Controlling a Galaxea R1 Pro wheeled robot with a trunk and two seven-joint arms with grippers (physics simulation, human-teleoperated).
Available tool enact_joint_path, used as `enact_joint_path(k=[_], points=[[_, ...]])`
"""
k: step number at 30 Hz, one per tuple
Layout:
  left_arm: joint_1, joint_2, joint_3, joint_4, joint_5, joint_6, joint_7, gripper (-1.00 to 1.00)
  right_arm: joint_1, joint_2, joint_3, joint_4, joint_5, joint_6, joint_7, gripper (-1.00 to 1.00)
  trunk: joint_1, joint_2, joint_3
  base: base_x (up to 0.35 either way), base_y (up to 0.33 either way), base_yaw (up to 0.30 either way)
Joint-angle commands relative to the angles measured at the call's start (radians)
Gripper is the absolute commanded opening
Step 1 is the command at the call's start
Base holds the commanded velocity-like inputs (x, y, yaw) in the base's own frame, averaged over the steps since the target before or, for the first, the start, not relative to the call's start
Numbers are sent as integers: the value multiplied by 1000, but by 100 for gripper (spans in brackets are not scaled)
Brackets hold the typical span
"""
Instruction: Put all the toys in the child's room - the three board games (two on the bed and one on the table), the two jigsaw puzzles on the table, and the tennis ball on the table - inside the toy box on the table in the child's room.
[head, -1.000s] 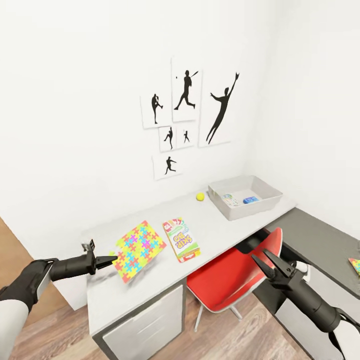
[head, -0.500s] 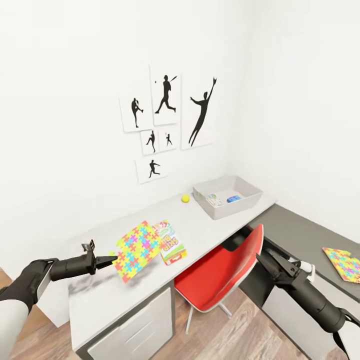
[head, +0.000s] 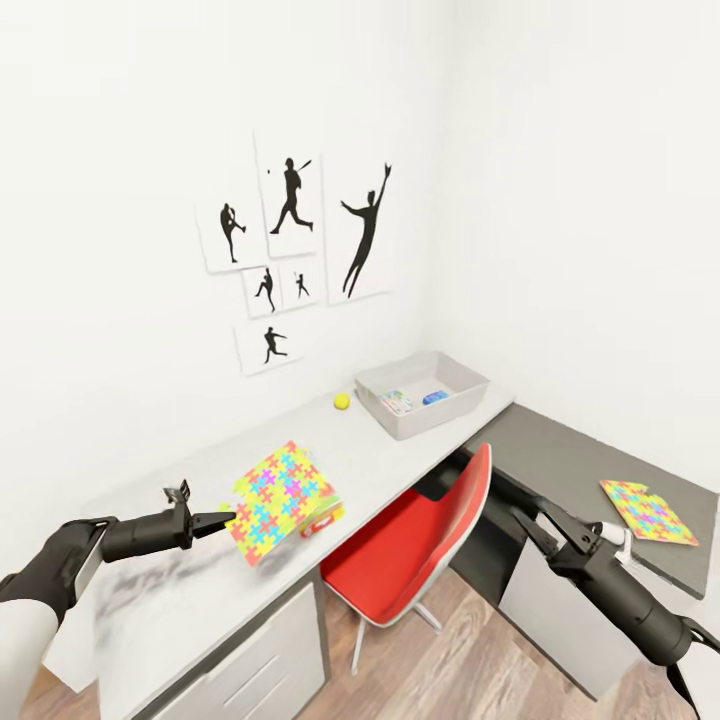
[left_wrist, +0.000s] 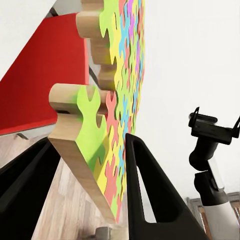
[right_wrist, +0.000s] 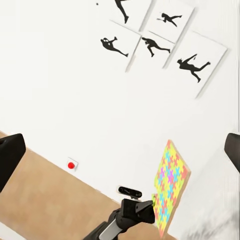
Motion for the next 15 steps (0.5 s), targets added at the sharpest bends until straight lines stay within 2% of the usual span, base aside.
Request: enact_joint_path(k=[1,11,15], points=[[-1,0,1,0,-1,7,-5,-100,-1,0,-1,1,-2,5,1,100,1,-2,-2,55,-230,-65],[-1,-2,0,0,0,0,-5,-100,-1,1,-2,7,-1,3,-2,100,1,-2,-1,128,-287,-11],[-1,1,0,0,0,0,-5,-100,-1,1,-11,6,1,4,-7,100,1,-2,-1,193,-175,0]])
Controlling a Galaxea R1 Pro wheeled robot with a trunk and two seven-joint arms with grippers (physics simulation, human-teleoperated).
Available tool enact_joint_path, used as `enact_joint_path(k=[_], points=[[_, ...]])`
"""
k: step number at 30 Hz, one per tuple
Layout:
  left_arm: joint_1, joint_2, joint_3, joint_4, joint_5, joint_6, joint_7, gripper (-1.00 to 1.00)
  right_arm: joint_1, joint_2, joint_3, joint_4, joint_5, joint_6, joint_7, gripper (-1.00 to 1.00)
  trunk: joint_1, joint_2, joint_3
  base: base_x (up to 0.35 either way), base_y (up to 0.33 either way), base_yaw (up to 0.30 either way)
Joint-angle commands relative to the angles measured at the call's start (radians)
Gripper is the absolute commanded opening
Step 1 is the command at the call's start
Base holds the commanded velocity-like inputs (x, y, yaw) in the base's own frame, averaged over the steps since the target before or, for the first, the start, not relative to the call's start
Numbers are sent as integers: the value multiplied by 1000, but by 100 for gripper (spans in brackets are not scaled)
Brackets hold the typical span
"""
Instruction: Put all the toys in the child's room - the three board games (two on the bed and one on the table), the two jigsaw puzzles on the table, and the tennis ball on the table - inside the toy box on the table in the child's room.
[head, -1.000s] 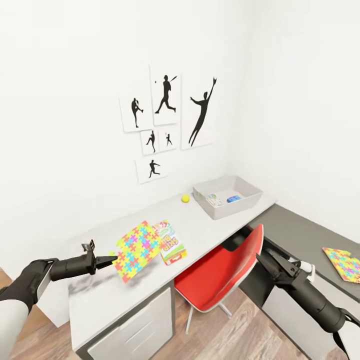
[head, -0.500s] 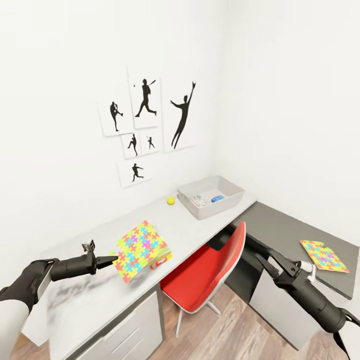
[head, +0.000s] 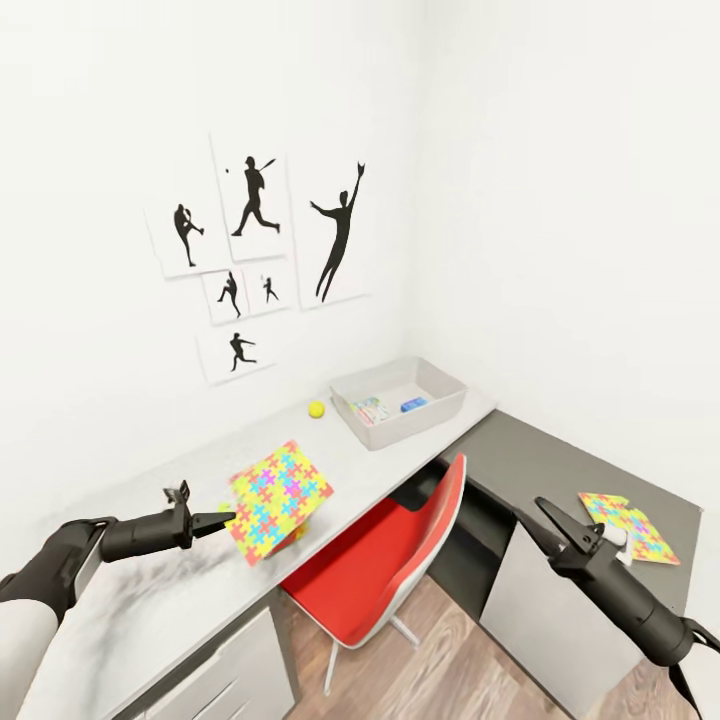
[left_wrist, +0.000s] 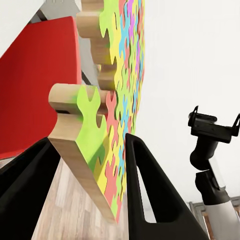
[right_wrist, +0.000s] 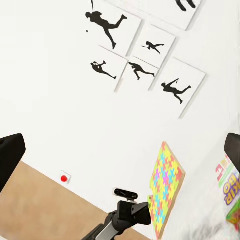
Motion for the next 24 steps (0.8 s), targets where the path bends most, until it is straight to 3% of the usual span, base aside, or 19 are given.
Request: enact_joint_path(k=[1,4,8,11,13,15,18,24], points=[[0,0,1,0,-1,10,-5,-100,-1,0,-6,-3,-1,4,-2,100,1,-2,-2,195,-148,0],[0,1,1,0,-1,9,-5,-100,-3,-13,-16,-14,23,15,-31,100,1,-2,-2,191,-133,0],[0,1,1,-1,-2,9,-5,-100,-3,-96,-50,-39,90,44,-96,100,1,-2,-2,183,-65,0],[0,1,1,-2,-2,9,-5,-100,-3,-131,-88,-44,102,77,-122,100,1,-2,-2,167,-14,0],[0,1,1,-2,-2,9,-5,-100,-4,-137,-109,-45,101,135,-122,100,1,-2,-2,88,-5,0],[0,2,1,-3,-2,9,-5,-100,-3,-136,-163,-45,97,191,-112,100,1,-2,-2,41,-2,0],[1,5,1,-29,-1,10,-5,-100,-3,-133,-225,-45,88,210,-68,100,1,-2,-2,14,-1,0],[9,6,3,-123,5,20,-5,-100,-3,-133,-252,-46,81,210,32,100,1,-2,-3,3,0,-87]])
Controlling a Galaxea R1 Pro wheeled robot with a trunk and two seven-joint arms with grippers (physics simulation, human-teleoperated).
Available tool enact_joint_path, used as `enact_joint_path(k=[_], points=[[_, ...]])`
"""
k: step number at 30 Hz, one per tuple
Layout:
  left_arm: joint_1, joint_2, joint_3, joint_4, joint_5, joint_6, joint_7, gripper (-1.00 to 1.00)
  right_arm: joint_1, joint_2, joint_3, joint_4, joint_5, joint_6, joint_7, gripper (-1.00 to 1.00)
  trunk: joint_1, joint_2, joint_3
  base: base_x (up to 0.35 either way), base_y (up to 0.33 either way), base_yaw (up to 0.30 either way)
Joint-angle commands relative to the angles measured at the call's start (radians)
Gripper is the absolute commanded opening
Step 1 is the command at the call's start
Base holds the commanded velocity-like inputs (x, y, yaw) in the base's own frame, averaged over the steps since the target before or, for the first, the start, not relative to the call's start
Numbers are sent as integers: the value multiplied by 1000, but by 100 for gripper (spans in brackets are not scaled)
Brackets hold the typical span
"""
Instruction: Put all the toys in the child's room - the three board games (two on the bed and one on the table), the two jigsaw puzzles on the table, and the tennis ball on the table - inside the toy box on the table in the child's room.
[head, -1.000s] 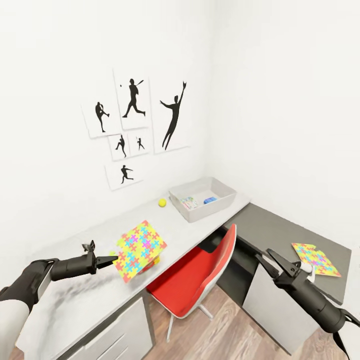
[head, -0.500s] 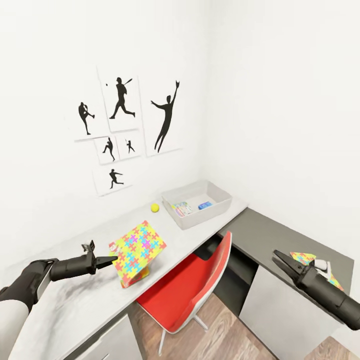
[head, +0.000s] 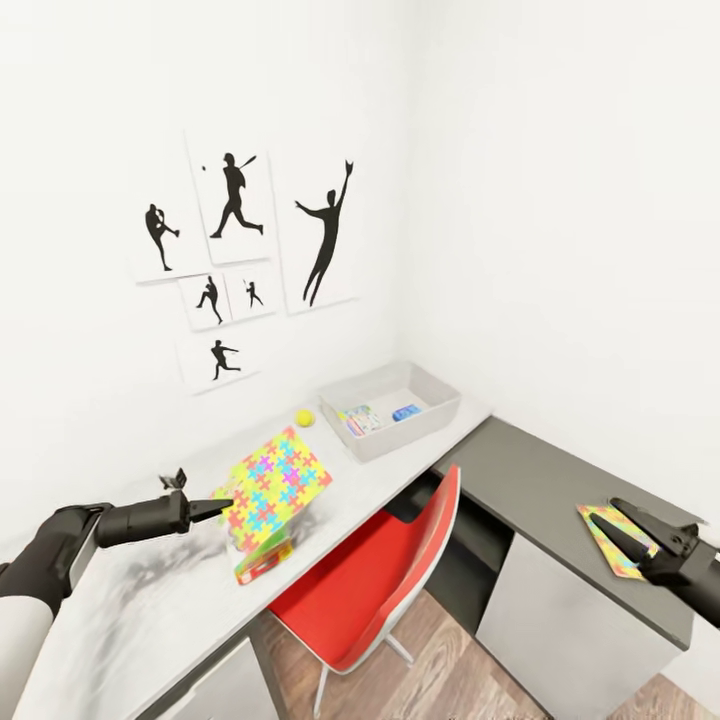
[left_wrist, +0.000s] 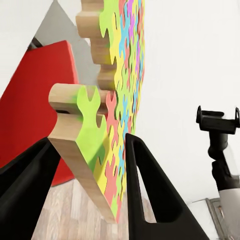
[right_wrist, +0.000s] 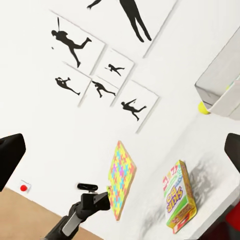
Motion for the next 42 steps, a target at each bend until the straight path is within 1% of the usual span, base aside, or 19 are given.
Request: enact_joint_path(k=[1,3,6,12,13,15,16,17,19,20,22,25,27,30,36,42], points=[[0,0,1,-13,0,12,-4,-100,-1,-1,-4,0,4,3,21,100,1,-2,-3,0,0,-198],[1,1,1,-26,1,13,-4,-100,-1,-2,-6,0,4,3,48,100,1,-2,-5,0,0,-213],[2,1,0,-35,2,21,-4,-100,-1,0,-6,0,4,3,63,100,1,-2,-8,0,0,-223],[-9,-8,2,-43,-3,132,-4,-100,-1,1,-7,0,6,3,72,100,1,-2,-14,0,0,-207],[-21,-13,1,-52,-5,170,-4,-100,-1,2,-7,0,6,3,72,100,1,-2,-16,0,0,-169],[-76,-18,1,-63,-16,203,-4,-100,-1,2,-7,0,6,3,72,100,1,-2,-18,0,0,-135],[-92,-19,1,-64,-20,208,-4,-100,-1,2,-7,0,6,3,72,100,1,-2,-20,0,0,-92],[-124,-22,1,-65,-31,215,-4,-100,-1,2,-8,0,6,3,72,100,1,-2,-21,0,0,-59],[-176,-27,1,-64,-62,223,-4,-100,-1,2,-8,0,7,3,73,100,1,-2,-23,0,0,-31],[-188,-29,2,-64,-70,224,-4,-100,-1,2,-8,0,7,3,73,100,1,-2,-23,0,0,-19],[-235,-45,2,-63,-97,225,3,-100,-1,2,-8,0,7,3,74,100,1,-2,-24,0,0,-10],[-283,-65,2,-62,-110,226,39,-100,-1,2,-10,0,8,3,75,100,1,-2,-24,0,0,-4],[-302,-80,4,-66,-113,224,67,-100,-1,3,-11,0,11,3,75,100,1,-2,-24,0,0,-1],[-308,-87,3,-73,-114,223,76,-100,-1,3,-11,1,15,3,75,100,1,-2,-24,0,0,0],[-310,-91,5,-77,-117,222,81,-100,-1,4,-12,2,15,3,75,100,1,-2,-24,0,0,0],[-310,-92,4,-77,-120,221,84,-100,-1,3,-31,2,8,3,75,100,1,-2,-22,117,-94,-55]])
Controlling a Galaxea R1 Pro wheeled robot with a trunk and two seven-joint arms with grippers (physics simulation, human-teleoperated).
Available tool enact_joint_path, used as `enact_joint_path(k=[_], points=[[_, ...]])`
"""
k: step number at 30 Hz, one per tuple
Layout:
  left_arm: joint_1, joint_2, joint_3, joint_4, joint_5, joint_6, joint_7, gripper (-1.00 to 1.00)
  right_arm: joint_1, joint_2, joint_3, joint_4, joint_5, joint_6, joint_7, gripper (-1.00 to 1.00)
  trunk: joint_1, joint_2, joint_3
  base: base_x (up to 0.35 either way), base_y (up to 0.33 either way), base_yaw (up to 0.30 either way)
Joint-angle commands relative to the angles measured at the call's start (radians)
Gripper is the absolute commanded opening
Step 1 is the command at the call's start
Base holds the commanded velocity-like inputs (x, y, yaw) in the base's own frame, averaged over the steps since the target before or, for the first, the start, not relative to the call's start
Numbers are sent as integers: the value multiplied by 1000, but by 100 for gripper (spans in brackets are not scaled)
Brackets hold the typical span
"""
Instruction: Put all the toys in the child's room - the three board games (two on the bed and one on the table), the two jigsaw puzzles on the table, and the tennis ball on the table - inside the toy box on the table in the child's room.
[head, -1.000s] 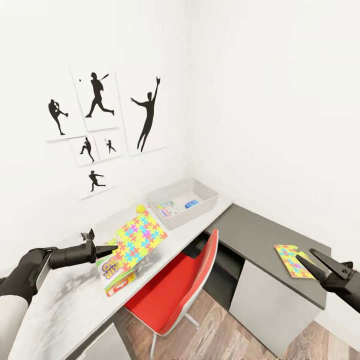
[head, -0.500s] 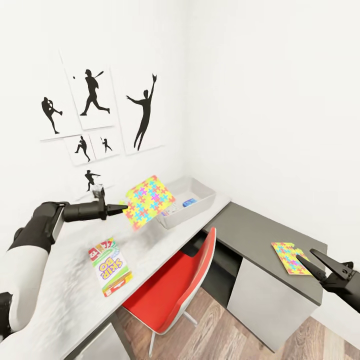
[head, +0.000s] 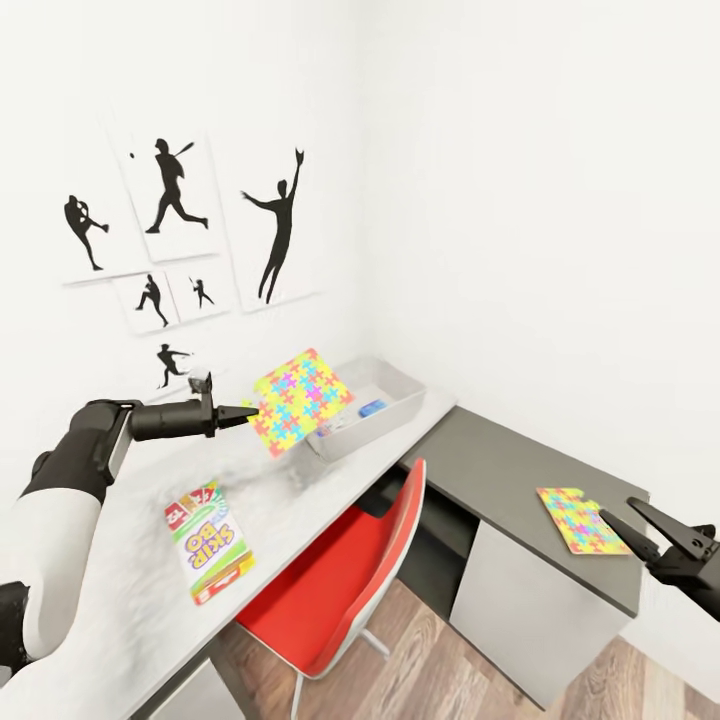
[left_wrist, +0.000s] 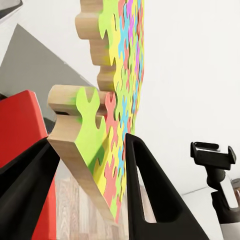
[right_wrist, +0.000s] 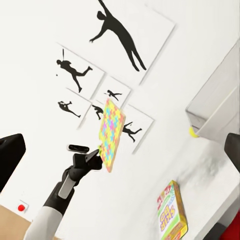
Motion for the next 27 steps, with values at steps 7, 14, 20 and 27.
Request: enact_joint_path(k=[7,14,20,27], points=[[-1,0,1,-1,-7,10,-8,-100,-1,0,-4,2,3,3,6,100,1,-2,6,145,-257,-197],[-1,0,2,-1,-6,10,-8,-100,-1,-1,-4,3,3,3,6,100,1,-2,14,195,-186,-220],[-1,-1,2,-1,-7,10,-7,-100,-1,-2,-4,4,3,3,5,100,1,-2,18,280,-20,-249],[-1,-1,2,-1,-8,10,-5,-100,-1,-1,-4,4,3,3,5,100,1,-2,19,284,-114,-113]])
